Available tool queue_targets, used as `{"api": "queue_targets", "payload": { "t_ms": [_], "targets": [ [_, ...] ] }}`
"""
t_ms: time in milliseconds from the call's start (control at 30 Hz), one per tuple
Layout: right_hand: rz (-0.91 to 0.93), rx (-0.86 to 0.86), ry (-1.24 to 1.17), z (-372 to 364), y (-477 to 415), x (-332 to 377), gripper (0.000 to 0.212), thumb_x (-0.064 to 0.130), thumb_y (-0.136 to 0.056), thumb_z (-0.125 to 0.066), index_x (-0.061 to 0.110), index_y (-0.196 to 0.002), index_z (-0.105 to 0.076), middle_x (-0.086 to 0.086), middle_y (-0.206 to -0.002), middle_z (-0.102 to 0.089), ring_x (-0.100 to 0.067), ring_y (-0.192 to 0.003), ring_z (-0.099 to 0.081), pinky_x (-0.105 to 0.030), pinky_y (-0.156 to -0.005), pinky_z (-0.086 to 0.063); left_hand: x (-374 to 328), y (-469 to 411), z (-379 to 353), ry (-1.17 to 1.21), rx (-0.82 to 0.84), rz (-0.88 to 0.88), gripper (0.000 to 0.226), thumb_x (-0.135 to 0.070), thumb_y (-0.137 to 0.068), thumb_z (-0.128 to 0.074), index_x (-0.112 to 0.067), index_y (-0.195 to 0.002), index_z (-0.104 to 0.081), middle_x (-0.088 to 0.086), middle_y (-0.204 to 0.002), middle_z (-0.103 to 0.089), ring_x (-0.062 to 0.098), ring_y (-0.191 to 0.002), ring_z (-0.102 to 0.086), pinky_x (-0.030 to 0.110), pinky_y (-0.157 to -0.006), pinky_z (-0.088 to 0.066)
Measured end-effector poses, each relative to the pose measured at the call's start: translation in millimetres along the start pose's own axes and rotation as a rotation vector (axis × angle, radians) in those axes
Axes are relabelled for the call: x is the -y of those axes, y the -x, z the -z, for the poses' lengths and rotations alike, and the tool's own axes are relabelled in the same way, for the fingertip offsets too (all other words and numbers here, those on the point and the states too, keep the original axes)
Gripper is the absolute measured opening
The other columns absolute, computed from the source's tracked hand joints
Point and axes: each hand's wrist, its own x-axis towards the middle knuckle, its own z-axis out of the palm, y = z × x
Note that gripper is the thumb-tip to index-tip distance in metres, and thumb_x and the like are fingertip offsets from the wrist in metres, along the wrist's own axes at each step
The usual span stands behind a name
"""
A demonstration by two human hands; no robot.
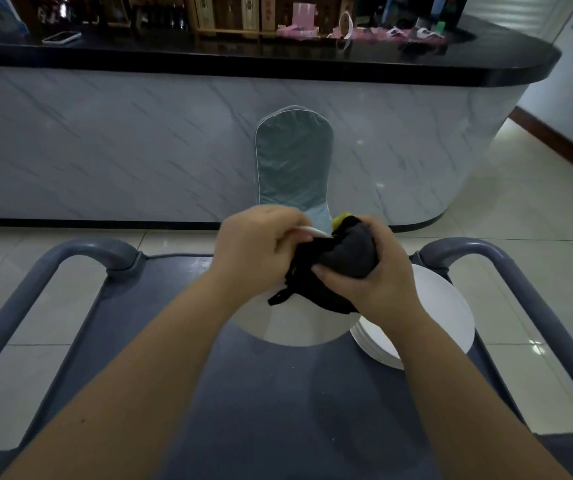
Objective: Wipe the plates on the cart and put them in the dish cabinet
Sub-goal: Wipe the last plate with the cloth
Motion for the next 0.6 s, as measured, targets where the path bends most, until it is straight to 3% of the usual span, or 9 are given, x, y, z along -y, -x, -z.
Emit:
{"api": "queue_targets", "payload": {
  "t_ms": [67, 133, 200, 233, 300, 400, 467, 533, 600],
  "targets": [
    [-0.124, -0.078, -0.157, -1, 11, -11, 0.055, 0.020, -0.061, -0.087, 0.025, -0.108, -0.060, 0.011, -0.100, -0.068, -0.009, -0.097, -0.064, -0.020, -0.083, -0.051, 13, 7, -3, 0.155, -0.103, 0.269, 0.009, -0.020, -0.086, -0.063, -0.025, -0.081, -0.068, -0.013, -0.071, -0.065, 0.009, -0.070, -0.059, 0.025, -0.063, -0.045],
    [-0.286, -0.196, -0.277, -11, 27, -31, 0.055, 0.023, -0.058, -0.087, 0.028, -0.106, -0.061, 0.005, -0.101, -0.069, -0.015, -0.098, -0.066, -0.028, -0.083, -0.055, 24, 27, -18, 0.419, -0.284, 0.663, 0.014, -0.023, -0.091, -0.060, -0.023, -0.079, -0.065, -0.014, -0.067, -0.061, 0.009, -0.067, -0.056, 0.026, -0.062, -0.043],
    [-0.405, -0.275, -0.284, -21, 40, -52, 0.048, 0.020, -0.060, -0.086, 0.026, -0.100, -0.060, 0.002, -0.097, -0.068, -0.018, -0.094, -0.066, -0.026, -0.076, -0.055, 26, 57, -40, 0.515, -0.394, 0.954, 0.020, -0.024, -0.096, -0.056, -0.022, -0.076, -0.060, -0.010, -0.066, -0.059, 0.014, -0.068, -0.052, 0.030, -0.060, -0.041],
    [-0.427, -0.286, -0.246, -23, 44, -60, 0.044, 0.017, -0.062, -0.085, 0.024, -0.097, -0.060, 0.003, -0.093, -0.067, -0.017, -0.090, -0.065, -0.022, -0.072, -0.053, 24, 73, -51, 0.507, -0.370, 1.018, 0.021, -0.024, -0.098, -0.053, -0.021, -0.078, -0.058, -0.009, -0.067, -0.058, 0.016, -0.069, -0.052, 0.031, -0.061, -0.041],
    [-0.394, -0.238, -0.116, -21, 45, -71, 0.042, 0.016, -0.063, -0.085, 0.024, -0.095, -0.059, 0.010, -0.088, -0.065, -0.011, -0.084, -0.062, -0.016, -0.071, -0.050, 20, 98, -66, 0.437, -0.235, 0.945, 0.014, -0.029, -0.099, -0.050, -0.024, -0.088, -0.057, -0.011, -0.079, -0.059, 0.017, -0.079, -0.054, 0.035, -0.069, -0.043],
    [-0.235, 0.003, 0.097, -17, 38, -70, 0.042, 0.022, -0.062, -0.080, 0.033, -0.094, -0.056, 0.018, -0.092, -0.064, -0.003, -0.084, -0.061, -0.011, -0.074, -0.045, 18, 98, -67, 0.100, 0.043, 0.383, 0.021, -0.034, -0.094, -0.052, -0.019, -0.104, -0.063, -0.011, -0.097, -0.059, 0.014, -0.094, -0.050, 0.027, -0.085, -0.037],
    [-0.119, 0.138, 0.197, -20, 30, -63, 0.043, 0.026, -0.062, -0.079, 0.038, -0.095, -0.054, 0.018, -0.092, -0.065, -0.004, -0.084, -0.062, -0.014, -0.073, -0.047, 14, 82, -68, 0.002, 0.152, 0.105, 0.023, -0.029, -0.093, -0.051, -0.014, -0.097, -0.068, -0.003, -0.090, -0.067, 0.019, -0.086, -0.057, 0.032, -0.078, -0.044],
    [-0.050, 0.151, 0.220, -22, 22, -56, 0.044, 0.028, -0.063, -0.079, 0.036, -0.099, -0.055, 0.018, -0.092, -0.065, -0.005, -0.083, -0.062, -0.016, -0.073, -0.049, 12, 65, -61, 0.037, 0.178, 0.078, 0.024, -0.026, -0.090, -0.051, -0.013, -0.090, -0.071, 0.001, -0.083, -0.069, 0.019, -0.077, -0.059, 0.030, -0.068, -0.045],
    [-0.024, 0.113, 0.204, -24, 17, -50, 0.043, 0.028, -0.064, -0.079, 0.033, -0.100, -0.056, 0.017, -0.091, -0.064, -0.007, -0.082, -0.062, -0.020, -0.071, -0.050, 17, 49, -47, 0.136, 0.222, 0.115, 0.026, -0.029, -0.087, -0.050, -0.014, -0.088, -0.073, -0.001, -0.081, -0.069, 0.011, -0.077, -0.054, 0.020, -0.065, -0.037]
  ]
}}
